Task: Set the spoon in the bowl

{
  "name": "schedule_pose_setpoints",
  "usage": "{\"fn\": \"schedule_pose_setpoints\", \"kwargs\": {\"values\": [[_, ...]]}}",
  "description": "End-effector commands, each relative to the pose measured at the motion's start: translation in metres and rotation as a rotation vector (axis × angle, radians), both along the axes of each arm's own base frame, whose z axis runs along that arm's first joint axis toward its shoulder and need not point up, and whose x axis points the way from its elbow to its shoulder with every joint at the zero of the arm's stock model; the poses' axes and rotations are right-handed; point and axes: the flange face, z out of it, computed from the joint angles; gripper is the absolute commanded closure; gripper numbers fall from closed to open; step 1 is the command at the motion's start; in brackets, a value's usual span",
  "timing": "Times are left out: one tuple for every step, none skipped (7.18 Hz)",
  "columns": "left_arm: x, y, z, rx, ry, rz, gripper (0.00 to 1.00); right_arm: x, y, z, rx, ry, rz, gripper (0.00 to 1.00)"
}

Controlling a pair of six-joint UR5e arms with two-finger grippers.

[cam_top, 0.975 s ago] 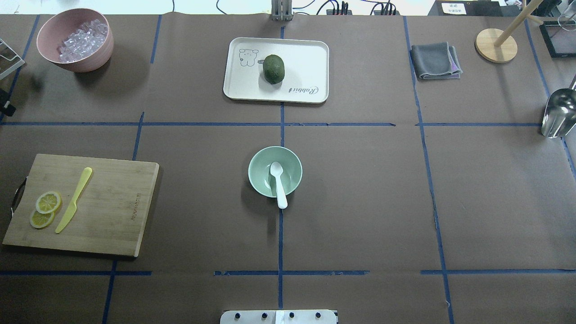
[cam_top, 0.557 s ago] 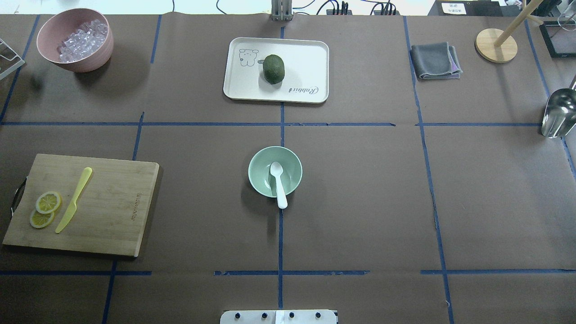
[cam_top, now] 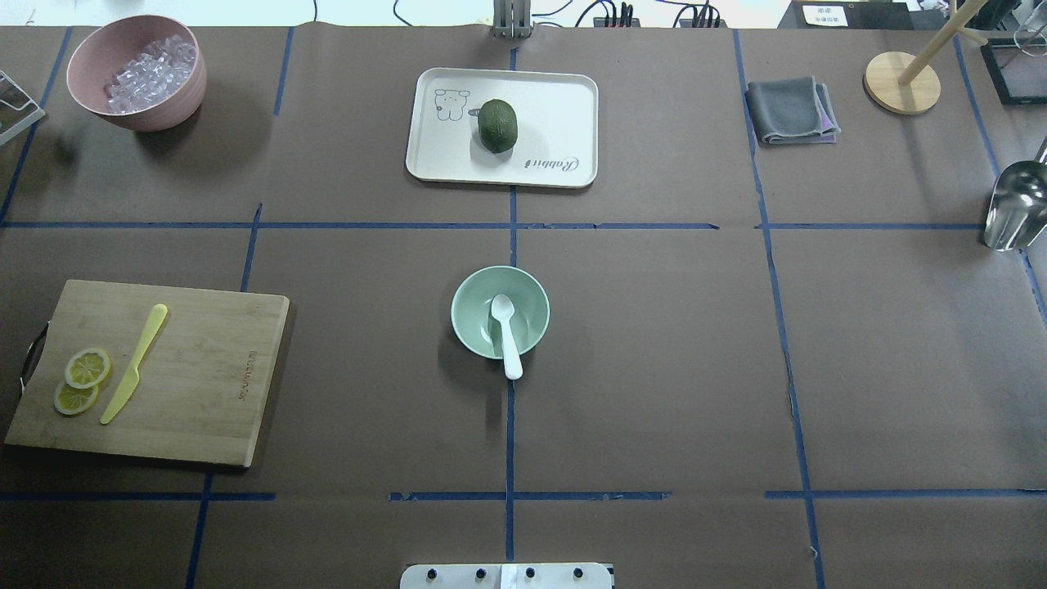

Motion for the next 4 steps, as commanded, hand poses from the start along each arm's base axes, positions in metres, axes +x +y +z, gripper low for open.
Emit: {"fn": "schedule_pose_setpoints", "kwargs": {"values": [[-0.005,0.041,-0.024,-0.018,-0.009,-0.081,0.0,0.0,0.001,0.002,-0.005,0.0,0.0,0.0],[-0.004,0.054,-0.028,-0.023,-0.008,-0.093,0.0,0.0,0.001,0.003,-0.005,0.001,0.001,0.0],[-0.004,0.054,-0.026,-0.024,-0.008,-0.091,0.0,0.0,0.001,0.003,-0.005,0.003,0.001,0.0],[-0.004,0.054,-0.023,-0.031,-0.006,-0.089,0.0,0.0,0.001,0.003,-0.005,0.003,0.001,0.0]]}}
